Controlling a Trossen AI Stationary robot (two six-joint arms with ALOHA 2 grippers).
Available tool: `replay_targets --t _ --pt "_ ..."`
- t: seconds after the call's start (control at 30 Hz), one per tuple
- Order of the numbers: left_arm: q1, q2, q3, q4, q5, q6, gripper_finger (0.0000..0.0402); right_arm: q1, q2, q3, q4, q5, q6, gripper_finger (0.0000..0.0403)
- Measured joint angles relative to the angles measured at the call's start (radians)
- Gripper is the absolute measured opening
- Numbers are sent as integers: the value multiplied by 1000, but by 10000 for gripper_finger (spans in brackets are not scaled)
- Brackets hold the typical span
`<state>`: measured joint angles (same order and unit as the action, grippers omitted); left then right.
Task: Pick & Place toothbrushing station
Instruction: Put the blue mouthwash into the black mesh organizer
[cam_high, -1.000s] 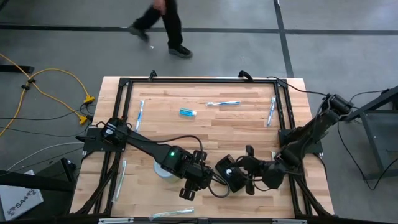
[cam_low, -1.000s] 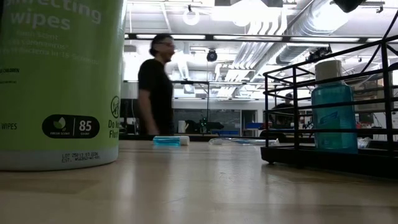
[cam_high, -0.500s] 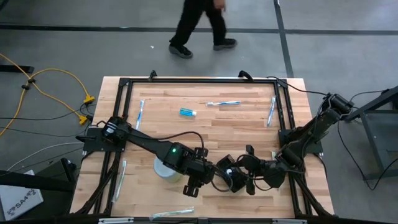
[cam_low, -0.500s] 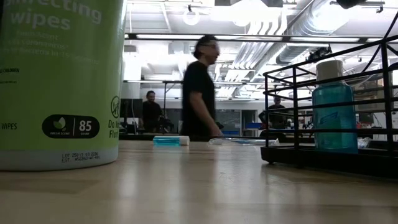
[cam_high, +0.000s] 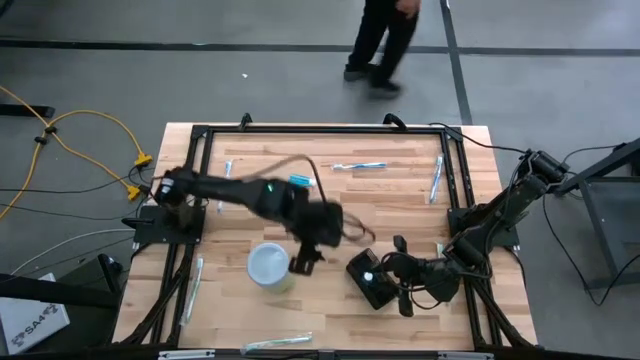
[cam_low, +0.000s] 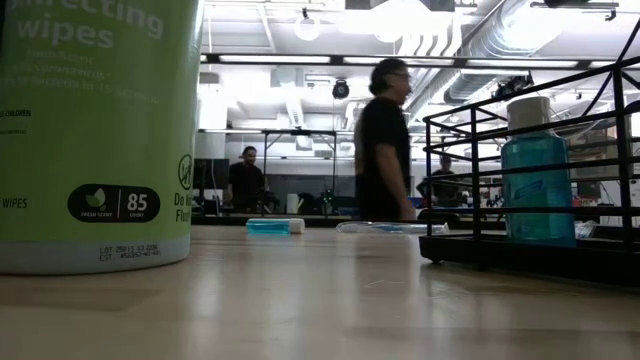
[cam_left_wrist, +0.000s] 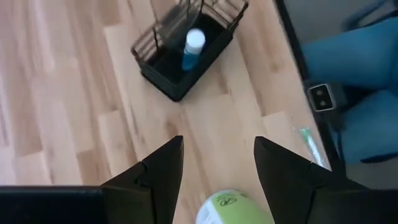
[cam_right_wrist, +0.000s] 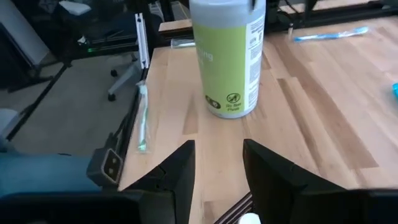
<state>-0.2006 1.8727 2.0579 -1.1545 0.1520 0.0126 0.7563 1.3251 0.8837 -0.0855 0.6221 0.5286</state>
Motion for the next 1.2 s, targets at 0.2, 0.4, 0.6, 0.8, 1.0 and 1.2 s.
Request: replay_targets --t 0.2,0.4,0.6,0.8,1.0,1.2 --pt "178 -48 1 -41 20 55 189 0 0 0 1 63 -44 127" --pt "355 -44 -7 -62 197 143 189 -24 0 0 0 164 -61 127" --pt "507 -42 -12 -125 354 241 189 -134 -26 1 -72 150 -7 127" --pt "603 -42 -36 -194 369 339 189 -298 -42 1 -95 51 -46 127" --pt "683 -42 -103 -217 449 429 189 -459 -41 1 -95 -136 -90 127" --pt "750 -42 -200 -206 515 453 189 -530 -41 1 -89 -135 -179 127"
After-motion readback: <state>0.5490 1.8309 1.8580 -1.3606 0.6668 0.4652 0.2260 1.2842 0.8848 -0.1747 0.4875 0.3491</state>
